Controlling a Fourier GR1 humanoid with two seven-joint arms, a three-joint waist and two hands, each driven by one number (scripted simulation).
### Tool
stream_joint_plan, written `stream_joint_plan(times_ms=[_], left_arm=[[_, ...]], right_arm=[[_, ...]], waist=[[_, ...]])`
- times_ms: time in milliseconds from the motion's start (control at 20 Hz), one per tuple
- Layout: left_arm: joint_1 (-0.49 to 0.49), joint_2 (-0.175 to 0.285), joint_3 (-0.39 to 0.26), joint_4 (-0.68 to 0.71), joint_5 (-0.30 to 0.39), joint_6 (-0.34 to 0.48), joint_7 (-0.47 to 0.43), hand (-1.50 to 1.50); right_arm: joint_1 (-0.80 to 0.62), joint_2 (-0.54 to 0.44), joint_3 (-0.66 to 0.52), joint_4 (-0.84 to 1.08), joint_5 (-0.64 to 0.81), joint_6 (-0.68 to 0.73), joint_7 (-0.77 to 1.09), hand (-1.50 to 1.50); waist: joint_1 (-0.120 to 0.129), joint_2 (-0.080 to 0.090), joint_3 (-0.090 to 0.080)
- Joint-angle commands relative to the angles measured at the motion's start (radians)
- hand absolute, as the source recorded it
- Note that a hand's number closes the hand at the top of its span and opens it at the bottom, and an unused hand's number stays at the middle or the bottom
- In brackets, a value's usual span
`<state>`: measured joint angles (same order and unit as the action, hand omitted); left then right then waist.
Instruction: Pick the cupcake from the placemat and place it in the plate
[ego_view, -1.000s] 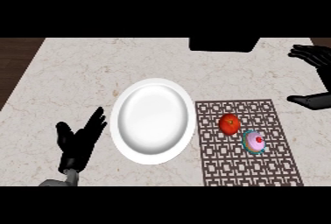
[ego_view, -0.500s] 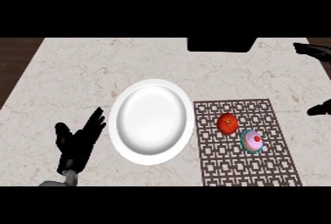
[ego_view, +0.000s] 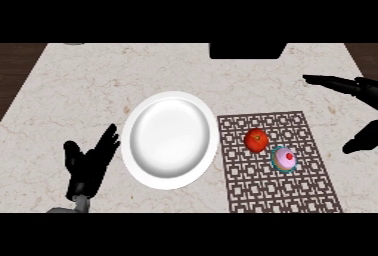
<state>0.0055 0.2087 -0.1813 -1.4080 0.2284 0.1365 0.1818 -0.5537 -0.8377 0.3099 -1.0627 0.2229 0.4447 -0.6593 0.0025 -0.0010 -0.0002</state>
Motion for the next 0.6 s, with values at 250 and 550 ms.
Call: stream_joint_plan(times_ms=[250, 550], left_arm=[[0.02, -0.021, 0.017, -0.039, -0.032, 0.007, 0.029, 0.0], [-0.035, -0.048, 0.026, -0.015, -0.054, 0.009, 0.045, 0.0]], right_arm=[[0.156, 0.11, -0.004, -0.253, 0.133, -0.046, 0.195, -1.5], [0.219, 0.147, 0.04, -0.203, 0.255, -0.025, 0.106, -1.5]], waist=[[-0.005, -0.002, 0.0], [-0.003, 0.001, 0.0]])
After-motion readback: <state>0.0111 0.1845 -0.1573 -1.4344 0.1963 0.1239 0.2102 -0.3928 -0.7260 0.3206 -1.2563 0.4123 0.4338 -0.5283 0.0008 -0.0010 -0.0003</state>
